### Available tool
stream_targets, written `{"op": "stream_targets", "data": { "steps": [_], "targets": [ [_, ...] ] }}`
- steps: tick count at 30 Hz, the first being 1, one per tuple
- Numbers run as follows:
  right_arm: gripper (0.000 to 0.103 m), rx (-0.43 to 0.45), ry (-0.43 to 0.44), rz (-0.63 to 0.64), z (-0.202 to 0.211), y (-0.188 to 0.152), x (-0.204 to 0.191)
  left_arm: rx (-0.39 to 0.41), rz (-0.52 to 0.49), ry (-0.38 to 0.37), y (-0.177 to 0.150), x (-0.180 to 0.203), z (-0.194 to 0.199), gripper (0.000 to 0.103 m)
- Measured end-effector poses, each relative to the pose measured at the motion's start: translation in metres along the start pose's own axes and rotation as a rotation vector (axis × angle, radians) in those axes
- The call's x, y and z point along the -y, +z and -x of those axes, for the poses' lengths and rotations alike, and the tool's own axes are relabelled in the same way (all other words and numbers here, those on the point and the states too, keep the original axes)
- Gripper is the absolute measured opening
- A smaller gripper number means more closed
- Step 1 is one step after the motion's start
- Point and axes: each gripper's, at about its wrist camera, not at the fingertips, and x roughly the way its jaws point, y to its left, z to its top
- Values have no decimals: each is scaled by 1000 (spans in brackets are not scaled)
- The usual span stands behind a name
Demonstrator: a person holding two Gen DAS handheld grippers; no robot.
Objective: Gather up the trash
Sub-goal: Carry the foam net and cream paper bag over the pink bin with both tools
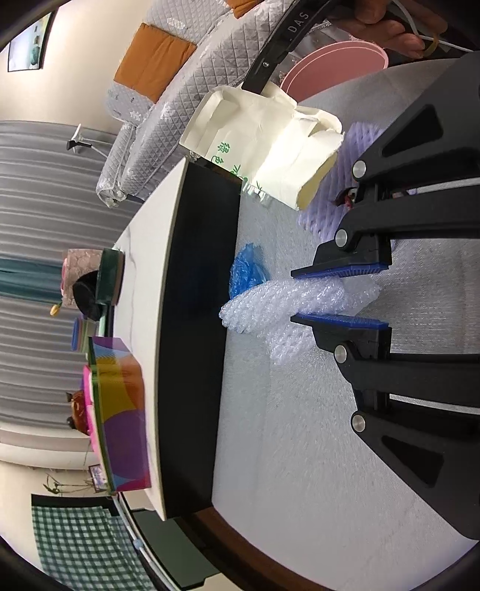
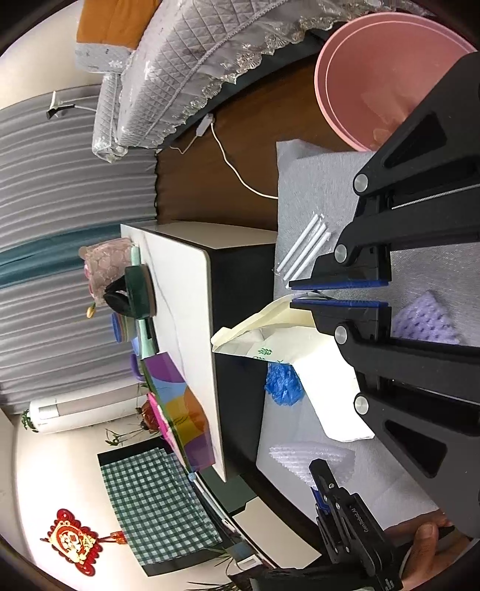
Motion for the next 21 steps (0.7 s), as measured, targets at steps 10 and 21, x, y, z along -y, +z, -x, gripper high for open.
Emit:
{"op": "stream_targets", "data": {
  "steps": [10, 21],
  "targets": [
    [5, 47, -9, -12, 38, 0, 4, 40, -23, -14, 1, 4, 31, 17],
    [5, 105, -23, -24, 85, -1, 6, 67, -52, -37, -2, 12, 57, 17]
  ]
}}
